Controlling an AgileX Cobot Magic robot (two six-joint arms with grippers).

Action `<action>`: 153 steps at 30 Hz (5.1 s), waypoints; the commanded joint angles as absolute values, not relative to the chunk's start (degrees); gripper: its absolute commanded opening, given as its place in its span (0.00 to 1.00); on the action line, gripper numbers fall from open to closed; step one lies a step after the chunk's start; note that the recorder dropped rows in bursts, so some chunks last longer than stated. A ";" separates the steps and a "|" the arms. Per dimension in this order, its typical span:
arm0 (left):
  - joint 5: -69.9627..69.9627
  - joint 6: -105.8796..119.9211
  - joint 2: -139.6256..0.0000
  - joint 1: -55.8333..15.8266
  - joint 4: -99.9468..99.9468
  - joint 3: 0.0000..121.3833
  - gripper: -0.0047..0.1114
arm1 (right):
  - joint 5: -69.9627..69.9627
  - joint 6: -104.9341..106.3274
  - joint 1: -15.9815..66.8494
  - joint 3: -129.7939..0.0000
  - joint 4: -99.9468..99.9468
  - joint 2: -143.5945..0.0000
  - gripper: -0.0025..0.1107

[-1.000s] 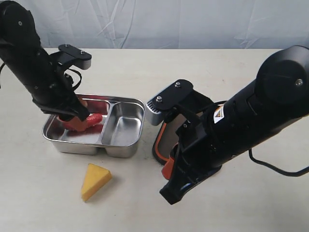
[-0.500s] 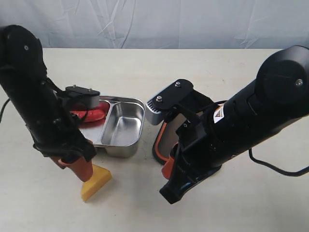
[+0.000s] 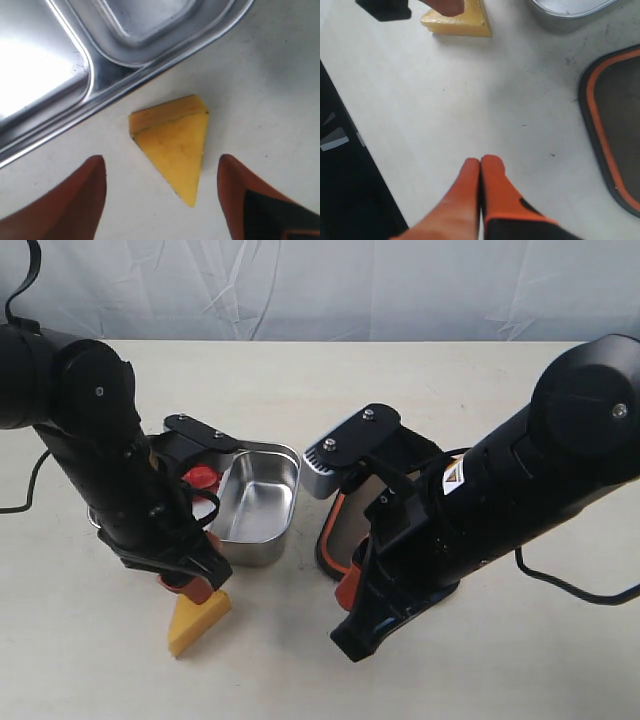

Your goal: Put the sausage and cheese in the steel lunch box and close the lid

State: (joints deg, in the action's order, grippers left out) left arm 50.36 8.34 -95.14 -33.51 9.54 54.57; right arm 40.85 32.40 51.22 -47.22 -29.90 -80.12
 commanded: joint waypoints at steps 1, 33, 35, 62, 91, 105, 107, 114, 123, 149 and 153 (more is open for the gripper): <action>50.95 7.45 -94.60 -33.85 9.55 54.14 0.56 | 40.36 32.49 51.42 -47.15 -29.43 -79.63 0.01; 40.32 8.11 -104.47 -33.85 16.05 48.39 0.48 | 40.29 32.34 51.42 -47.15 -29.43 -79.63 0.01; 40.70 8.11 -104.71 -33.85 17.34 48.39 0.34 | 40.29 32.34 51.42 -47.15 -29.43 -79.63 0.01; 40.98 17.06 -88.65 -33.85 19.31 51.65 0.04 | 34.72 5.40 51.31 -47.15 -10.16 -79.63 0.01; 37.03 16.67 -101.20 -33.85 10.17 63.96 0.55 | 41.26 -22.80 51.31 -47.15 9.20 -75.16 0.12; 47.93 16.57 -83.18 -33.85 11.31 61.07 0.04 | 38.61 -19.53 27.03 -47.15 1.83 -78.85 0.42; 48.03 16.57 -82.71 -33.85 12.02 61.05 0.04 | 37.71 -14.99 26.09 -47.15 -3.81 -81.64 0.44; 48.03 16.57 -82.69 -33.85 13.40 61.05 0.04 | 33.49 -10.01 26.09 -47.41 -12.35 -92.28 0.44; 47.31 16.57 -82.69 -33.85 13.40 61.05 0.04 | 32.96 -10.01 27.44 -52.15 -11.71 -101.38 0.44; 46.85 13.82 -82.69 -33.85 14.83 61.05 0.04 | 39.53 -12.65 27.44 -56.31 -3.89 -110.11 0.01; 47.36 14.09 -82.69 -33.85 18.28 61.05 0.15 | 40.89 -16.37 27.44 -56.31 1.97 -108.15 0.01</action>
State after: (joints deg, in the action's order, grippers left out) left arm 47.41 14.59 -83.21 -33.62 15.46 61.37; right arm 38.76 -14.05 27.53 -56.29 -2.53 -109.38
